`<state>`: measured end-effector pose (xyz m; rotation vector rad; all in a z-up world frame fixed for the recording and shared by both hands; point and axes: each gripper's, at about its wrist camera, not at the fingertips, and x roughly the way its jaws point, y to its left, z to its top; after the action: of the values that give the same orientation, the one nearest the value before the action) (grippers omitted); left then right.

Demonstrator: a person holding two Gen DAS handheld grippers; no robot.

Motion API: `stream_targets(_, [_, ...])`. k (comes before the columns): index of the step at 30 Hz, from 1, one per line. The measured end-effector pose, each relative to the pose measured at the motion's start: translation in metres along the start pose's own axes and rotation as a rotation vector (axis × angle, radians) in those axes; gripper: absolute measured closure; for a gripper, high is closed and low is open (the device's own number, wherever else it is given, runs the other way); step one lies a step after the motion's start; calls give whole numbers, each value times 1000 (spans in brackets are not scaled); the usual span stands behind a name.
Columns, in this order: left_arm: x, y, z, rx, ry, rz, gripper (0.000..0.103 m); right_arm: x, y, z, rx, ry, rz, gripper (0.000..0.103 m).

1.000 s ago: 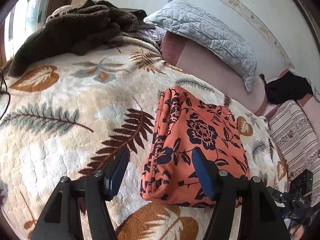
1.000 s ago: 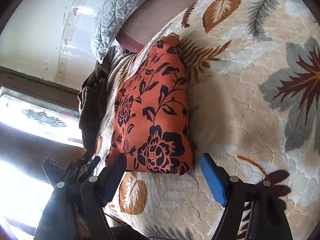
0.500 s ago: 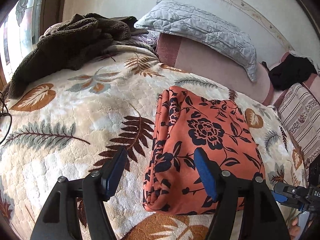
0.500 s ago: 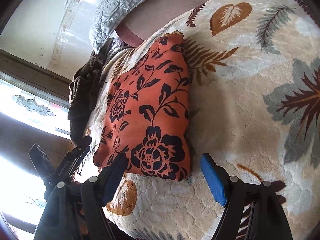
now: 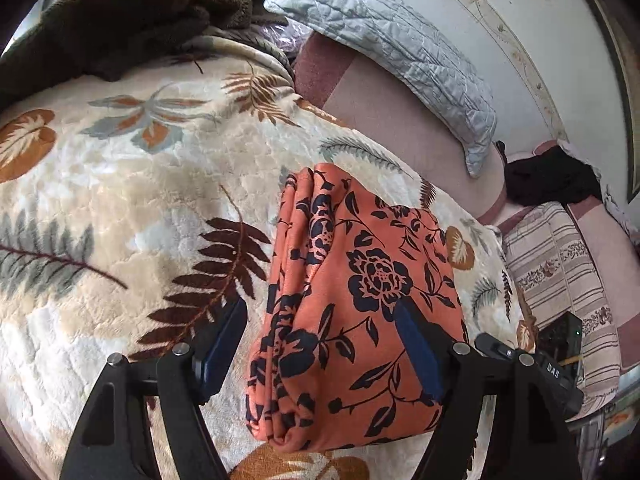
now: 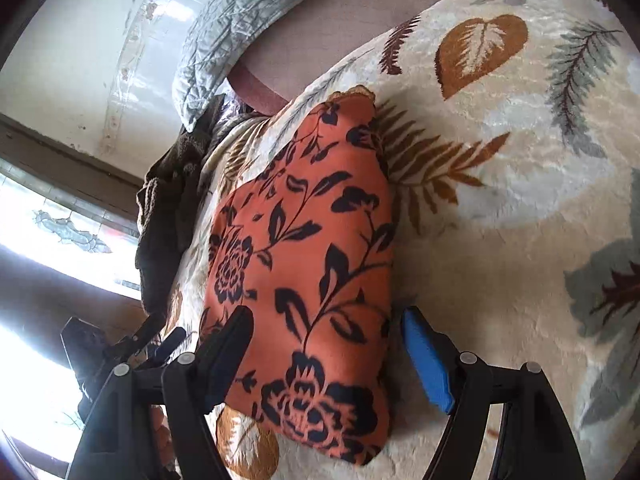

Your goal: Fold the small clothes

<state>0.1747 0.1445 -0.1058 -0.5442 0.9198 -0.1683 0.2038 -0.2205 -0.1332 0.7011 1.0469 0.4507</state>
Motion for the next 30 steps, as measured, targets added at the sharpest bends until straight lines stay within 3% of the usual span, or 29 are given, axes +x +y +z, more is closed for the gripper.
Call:
stream_targets(6, [57, -5, 2, 86, 141, 93, 29, 43, -14, 24, 70, 58, 25, 26])
stream_targets(8, [70, -1, -2, 67, 176, 68, 47, 51, 0, 28, -21, 72, -24, 49])
stream_targets(10, [70, 1, -2, 25, 175, 35, 59, 56, 13, 31, -71, 98, -84, 63])
stream_targets(12, [66, -8, -2, 41, 168, 38, 72, 50, 31, 33, -173, 99, -134, 69])
stream_targets(15, [56, -30, -6, 53, 131, 11, 76, 23, 54, 38, -261, 64, -146, 72])
stream_targets(18, [53, -66, -15, 77, 98, -57, 75, -24, 58, 44, -321, -17, -176, 72])
stream_targets(21, [70, -93, -29, 99, 125, -75, 69, -54, 22, 52, -248, -27, -187, 69])
stream_targets(23, [87, -101, -38, 132, 156, 8, 67, -54, -17, 53, -154, -13, -175, 61])
stream_targets(24, [93, -100, -40, 138, 177, 32, 60, -50, -39, 53, -95, 8, -161, 44])
stream_targets(25, [91, -99, -41, 136, 177, 14, 57, -46, -57, 52, -41, 30, -155, 34])
stream_targets(30, [64, -97, -32, 166, 77, 13, 36, -72, -90, 53, 56, -83, 3, 29])
